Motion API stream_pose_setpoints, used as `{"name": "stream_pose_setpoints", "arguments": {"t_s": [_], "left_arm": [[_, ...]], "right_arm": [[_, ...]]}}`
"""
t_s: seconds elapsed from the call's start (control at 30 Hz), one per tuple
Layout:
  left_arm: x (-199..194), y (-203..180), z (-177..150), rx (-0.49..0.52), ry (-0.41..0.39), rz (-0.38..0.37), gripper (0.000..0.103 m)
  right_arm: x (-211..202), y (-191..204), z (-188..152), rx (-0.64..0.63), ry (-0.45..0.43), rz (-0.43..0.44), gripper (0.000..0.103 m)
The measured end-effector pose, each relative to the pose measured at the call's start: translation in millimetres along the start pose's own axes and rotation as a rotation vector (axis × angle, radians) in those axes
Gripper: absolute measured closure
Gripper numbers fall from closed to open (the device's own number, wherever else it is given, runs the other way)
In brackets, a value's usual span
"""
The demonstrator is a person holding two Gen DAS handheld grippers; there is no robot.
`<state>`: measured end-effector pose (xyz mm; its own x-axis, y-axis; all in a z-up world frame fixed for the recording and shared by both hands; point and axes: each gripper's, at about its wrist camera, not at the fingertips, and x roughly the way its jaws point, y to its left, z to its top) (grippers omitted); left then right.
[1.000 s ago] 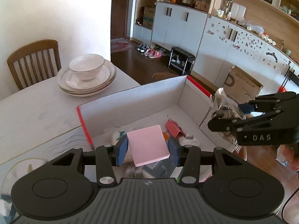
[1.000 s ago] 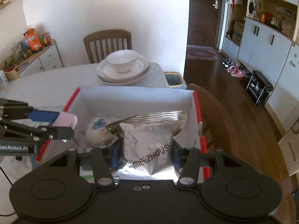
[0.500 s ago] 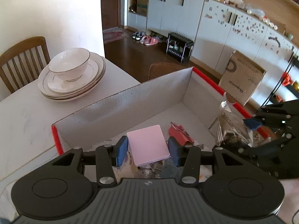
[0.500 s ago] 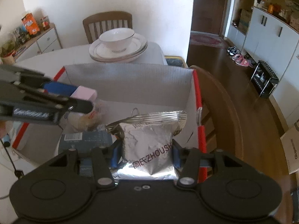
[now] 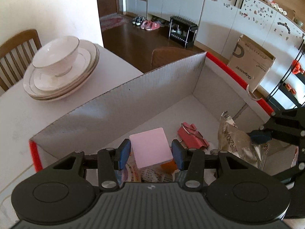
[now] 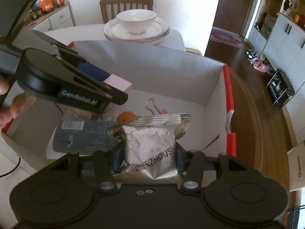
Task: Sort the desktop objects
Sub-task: 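Lower the foil bag and pink pad into the red box with both grippers, then open both grippers and withdraw them from the box toward the table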
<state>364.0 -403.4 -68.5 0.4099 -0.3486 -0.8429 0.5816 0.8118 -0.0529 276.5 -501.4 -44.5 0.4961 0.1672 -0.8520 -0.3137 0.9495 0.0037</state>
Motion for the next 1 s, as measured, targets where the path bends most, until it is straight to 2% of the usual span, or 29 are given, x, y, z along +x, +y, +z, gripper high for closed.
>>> {"name": "stream_pose_setpoints", "arguments": {"t_s": [0.17, 0.5, 0.77, 0.83, 0.9, 1.0], "left_arm": [[16.5, 3.8, 6.9, -0.024, 0.048, -0.007, 0.057], [34.6, 3.1, 9.8, -0.007, 0.096, -0.009, 0.056], [34.1, 2.8, 10.1, -0.02, 0.088, -0.009, 0.055], [31.9, 3.0, 9.3, -0.019, 0.083, -0.014, 0.046], [27.6, 2.0, 8.7, -0.006, 0.069, -0.018, 0.045], [20.5, 1.8, 7.6, -0.006, 0.051, -0.025, 0.045]], "right_arm": [[8.9, -0.7, -0.8, -0.001, 0.029, 0.02, 0.052], [15.3, -0.9, -2.5, -0.008, 0.056, 0.038, 0.051], [16.7, -2.1, 0.0, -0.002, 0.066, 0.025, 0.048], [16.5, -2.3, 1.1, 0.002, 0.069, 0.026, 0.047], [16.1, -2.3, 2.8, 0.005, 0.073, 0.025, 0.046], [13.4, 0.1, 4.1, -0.002, 0.065, 0.024, 0.039]]}}
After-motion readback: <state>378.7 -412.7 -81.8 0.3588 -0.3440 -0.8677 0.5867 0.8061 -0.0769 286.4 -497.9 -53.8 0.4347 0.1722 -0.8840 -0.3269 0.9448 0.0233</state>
